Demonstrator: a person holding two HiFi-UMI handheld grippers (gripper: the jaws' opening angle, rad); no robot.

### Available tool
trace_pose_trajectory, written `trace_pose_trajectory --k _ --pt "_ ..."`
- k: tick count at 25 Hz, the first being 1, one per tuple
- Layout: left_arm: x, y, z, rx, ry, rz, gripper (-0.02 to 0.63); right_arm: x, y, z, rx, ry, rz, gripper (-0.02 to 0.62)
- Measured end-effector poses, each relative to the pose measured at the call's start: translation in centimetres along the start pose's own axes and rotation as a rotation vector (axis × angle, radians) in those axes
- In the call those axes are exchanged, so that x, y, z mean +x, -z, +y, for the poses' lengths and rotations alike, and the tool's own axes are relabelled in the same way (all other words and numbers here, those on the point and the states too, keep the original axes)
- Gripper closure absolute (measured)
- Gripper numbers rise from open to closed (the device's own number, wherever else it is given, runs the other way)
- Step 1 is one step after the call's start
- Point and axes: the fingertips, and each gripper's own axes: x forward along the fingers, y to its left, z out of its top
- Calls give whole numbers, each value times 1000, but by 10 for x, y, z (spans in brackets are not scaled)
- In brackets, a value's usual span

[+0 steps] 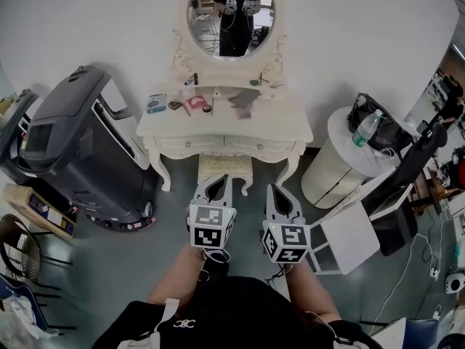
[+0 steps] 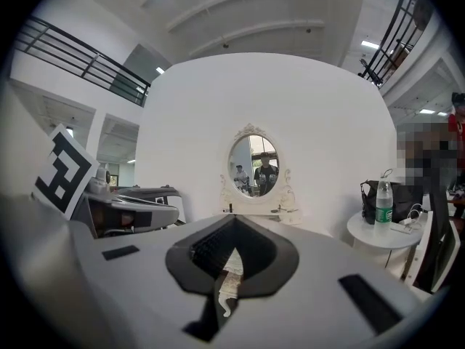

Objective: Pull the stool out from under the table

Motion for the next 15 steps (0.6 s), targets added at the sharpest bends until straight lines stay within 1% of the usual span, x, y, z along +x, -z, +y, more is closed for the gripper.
trace_pose_trajectory --k 6,15 --pt "41 -12 29 -1 19 13 607 50 -9 -9 11 15 15 592" --pt "97 -30 81 3 44 23 607 123 -18 -9 7 31 31 592"
